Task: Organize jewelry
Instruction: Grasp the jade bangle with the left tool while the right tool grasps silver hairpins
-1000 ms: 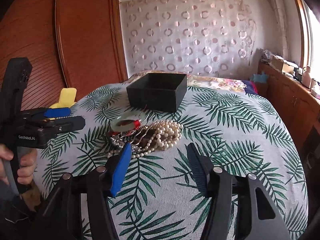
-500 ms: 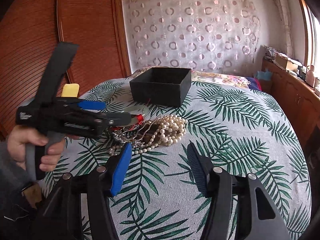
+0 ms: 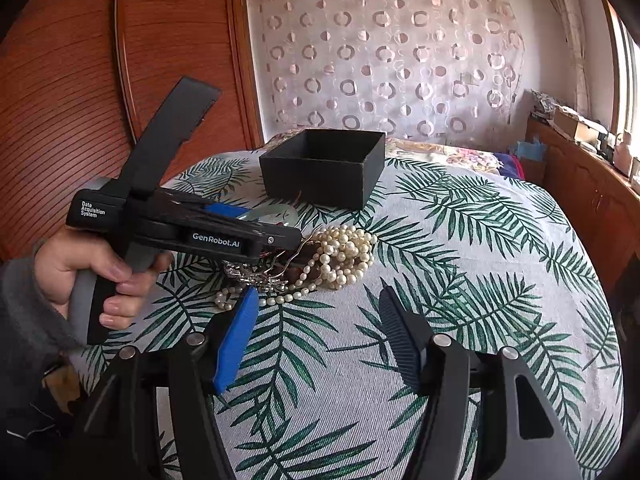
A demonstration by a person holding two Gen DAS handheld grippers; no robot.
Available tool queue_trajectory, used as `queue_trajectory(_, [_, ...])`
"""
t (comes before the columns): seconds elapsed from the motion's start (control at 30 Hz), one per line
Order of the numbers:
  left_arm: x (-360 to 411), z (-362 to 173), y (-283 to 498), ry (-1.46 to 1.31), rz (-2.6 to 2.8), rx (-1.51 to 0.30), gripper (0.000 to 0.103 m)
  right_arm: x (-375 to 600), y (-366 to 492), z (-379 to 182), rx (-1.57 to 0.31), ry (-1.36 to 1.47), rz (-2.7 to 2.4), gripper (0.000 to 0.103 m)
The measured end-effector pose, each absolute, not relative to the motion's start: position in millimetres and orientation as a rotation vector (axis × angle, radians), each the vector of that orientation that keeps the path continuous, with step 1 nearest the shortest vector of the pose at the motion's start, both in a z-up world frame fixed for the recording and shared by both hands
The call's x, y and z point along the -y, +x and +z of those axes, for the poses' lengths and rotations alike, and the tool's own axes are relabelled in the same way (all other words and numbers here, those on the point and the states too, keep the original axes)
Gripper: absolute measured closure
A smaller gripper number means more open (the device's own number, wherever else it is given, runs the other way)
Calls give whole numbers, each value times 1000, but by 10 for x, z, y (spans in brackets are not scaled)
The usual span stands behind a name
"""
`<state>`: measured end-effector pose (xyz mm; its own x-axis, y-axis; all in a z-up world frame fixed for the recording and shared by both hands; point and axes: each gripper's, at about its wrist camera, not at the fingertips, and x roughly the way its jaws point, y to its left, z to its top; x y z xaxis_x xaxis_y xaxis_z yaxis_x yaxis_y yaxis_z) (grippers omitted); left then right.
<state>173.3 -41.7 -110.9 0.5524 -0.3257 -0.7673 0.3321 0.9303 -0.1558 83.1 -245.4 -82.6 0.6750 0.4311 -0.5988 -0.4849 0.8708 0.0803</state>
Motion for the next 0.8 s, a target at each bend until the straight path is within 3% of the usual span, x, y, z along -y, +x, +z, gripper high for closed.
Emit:
queue_trajectory(0.23, [222,-917,1584,-26,-377,-830,34,2381,939,-818,-674,-103,587,39])
queue_trajectory(0.3, [146,-866,1527,-35,-365,-813,34,2315,962,-798,-679,-117,627,48])
queue_trajectory(0.4, [6,-819,1427,-64,-354,-795,34,2161,984,-780,-691,-166,691,52])
queue_trajectory(0.8, [-337,-848,1152,-91,-293,-767,34,1596,1148,-851,-730,-468,782,58])
